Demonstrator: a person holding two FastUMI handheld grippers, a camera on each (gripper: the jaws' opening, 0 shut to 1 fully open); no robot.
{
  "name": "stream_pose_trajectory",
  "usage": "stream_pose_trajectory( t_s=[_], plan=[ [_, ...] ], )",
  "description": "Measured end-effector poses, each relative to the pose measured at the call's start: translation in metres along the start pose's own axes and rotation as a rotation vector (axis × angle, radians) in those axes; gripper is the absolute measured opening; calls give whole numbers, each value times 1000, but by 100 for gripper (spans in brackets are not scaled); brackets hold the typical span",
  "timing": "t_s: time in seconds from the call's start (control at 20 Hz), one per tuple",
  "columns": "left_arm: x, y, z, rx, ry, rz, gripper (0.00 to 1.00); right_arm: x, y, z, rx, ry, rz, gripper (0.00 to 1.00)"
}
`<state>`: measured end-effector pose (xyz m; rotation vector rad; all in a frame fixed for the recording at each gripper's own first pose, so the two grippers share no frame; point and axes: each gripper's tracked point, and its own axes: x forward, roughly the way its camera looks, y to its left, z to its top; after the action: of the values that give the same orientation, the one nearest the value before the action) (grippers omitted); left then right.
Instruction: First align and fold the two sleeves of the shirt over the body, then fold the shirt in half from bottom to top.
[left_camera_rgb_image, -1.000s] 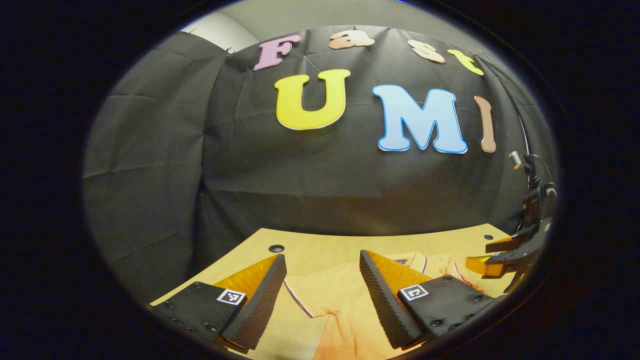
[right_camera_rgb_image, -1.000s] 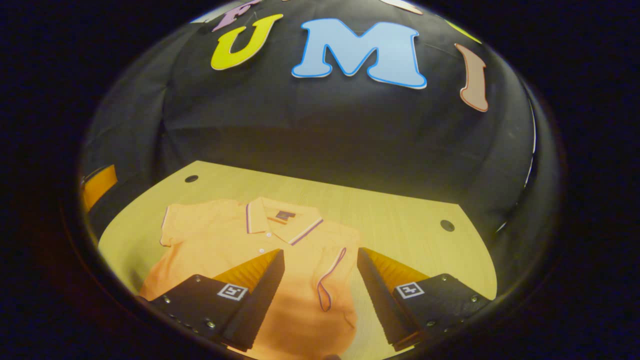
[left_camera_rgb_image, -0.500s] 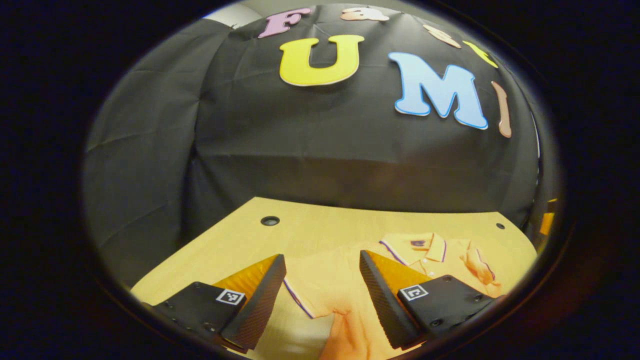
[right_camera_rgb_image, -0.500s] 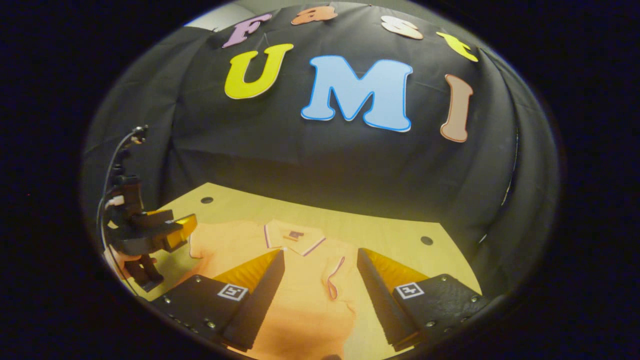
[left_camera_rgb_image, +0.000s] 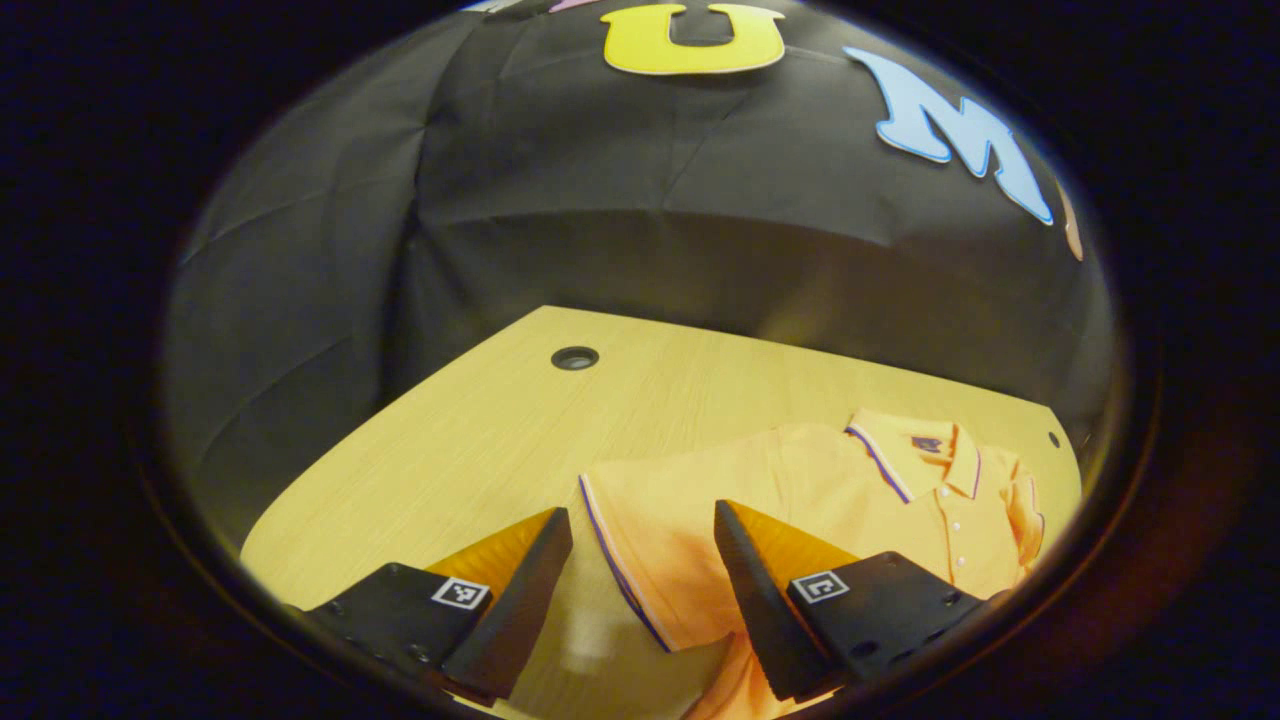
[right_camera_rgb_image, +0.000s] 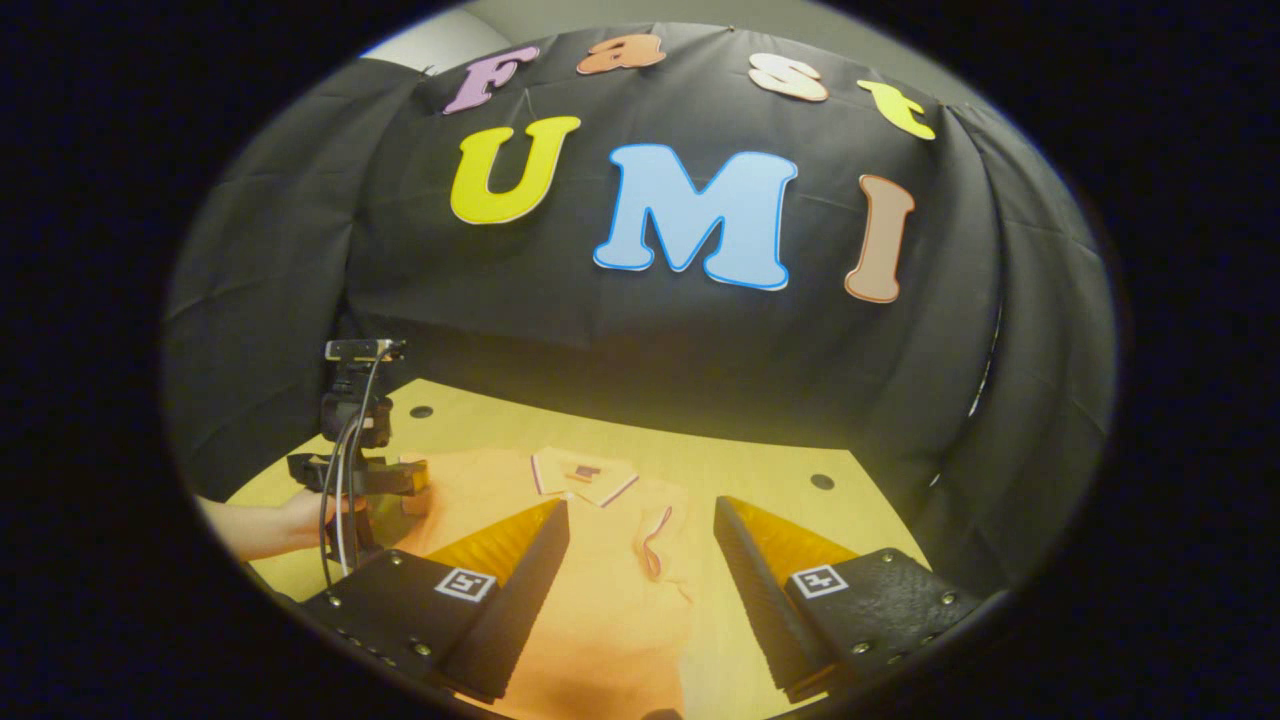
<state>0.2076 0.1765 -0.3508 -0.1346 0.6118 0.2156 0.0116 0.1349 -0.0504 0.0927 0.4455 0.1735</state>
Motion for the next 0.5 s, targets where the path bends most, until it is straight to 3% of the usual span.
stream_pose_trajectory(
  t_s=[0.5],
  plan=[
    [20, 1, -20, 39, 88, 1, 94, -16, -2, -9, 15, 20, -7, 92]
  ],
)
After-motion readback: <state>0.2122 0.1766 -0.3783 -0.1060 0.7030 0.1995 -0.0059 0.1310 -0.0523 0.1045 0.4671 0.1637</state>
